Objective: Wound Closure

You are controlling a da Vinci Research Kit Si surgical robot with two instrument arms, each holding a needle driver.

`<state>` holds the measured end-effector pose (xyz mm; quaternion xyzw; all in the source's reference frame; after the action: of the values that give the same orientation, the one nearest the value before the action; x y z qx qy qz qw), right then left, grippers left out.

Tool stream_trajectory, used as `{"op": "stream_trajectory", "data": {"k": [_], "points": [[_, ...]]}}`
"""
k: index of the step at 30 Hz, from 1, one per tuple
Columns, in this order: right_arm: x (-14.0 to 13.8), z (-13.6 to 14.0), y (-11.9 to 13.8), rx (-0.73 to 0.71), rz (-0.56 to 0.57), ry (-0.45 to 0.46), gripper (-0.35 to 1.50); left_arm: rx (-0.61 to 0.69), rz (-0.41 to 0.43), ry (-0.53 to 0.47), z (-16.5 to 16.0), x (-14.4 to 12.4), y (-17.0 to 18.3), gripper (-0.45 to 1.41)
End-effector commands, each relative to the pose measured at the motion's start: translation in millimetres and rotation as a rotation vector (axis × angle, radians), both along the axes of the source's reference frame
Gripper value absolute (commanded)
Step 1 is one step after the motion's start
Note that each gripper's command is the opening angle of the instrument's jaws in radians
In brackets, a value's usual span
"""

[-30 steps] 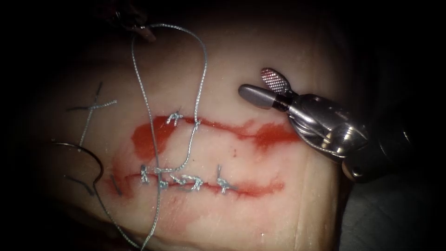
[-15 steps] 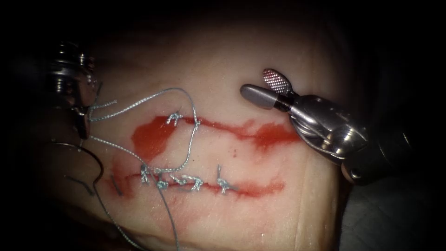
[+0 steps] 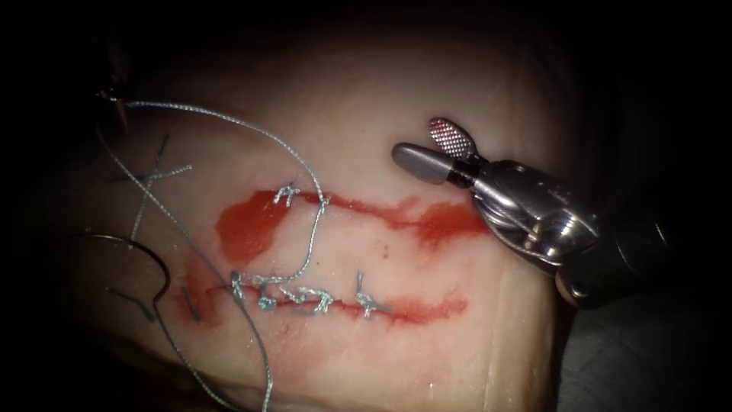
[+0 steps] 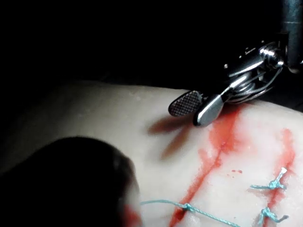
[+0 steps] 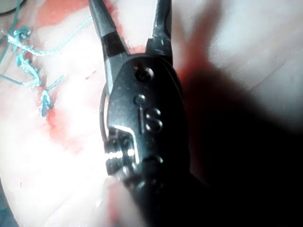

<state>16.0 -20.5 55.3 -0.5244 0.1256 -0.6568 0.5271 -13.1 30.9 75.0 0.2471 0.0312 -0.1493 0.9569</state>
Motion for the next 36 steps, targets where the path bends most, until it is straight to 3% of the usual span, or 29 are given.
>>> {"op": "stream_trajectory", "data": {"k": [1,7,18,23,36], "points": [[1.7,0.5,-0.2,-0.002,-0.024,0.022,1.38,-0.041,-0.026,-0.039,0.1,-1.1,1.2,-0.45],[3.3,0.3,-0.1,-0.021,-0.138,0.085,1.4,-0.138,-0.052,-0.14,-2.1,-3.1,2.8,-0.45],[7.7,0.9,1.1,0.017,-0.229,0.017,1.38,-0.347,-0.049,-0.272,-3.7,-6.7,5.0,-0.45],[9.2,1.0,1.5,0.041,-0.259,0.011,1.38,-0.451,-0.096,-0.281,-4.9,-6.7,6.6,-0.45],[11.9,1.2,2.9,0.07,-0.304,0.034,1.37,-0.5,-0.111,-0.277,-5.8,-6.6,7.0,-0.45]]}}
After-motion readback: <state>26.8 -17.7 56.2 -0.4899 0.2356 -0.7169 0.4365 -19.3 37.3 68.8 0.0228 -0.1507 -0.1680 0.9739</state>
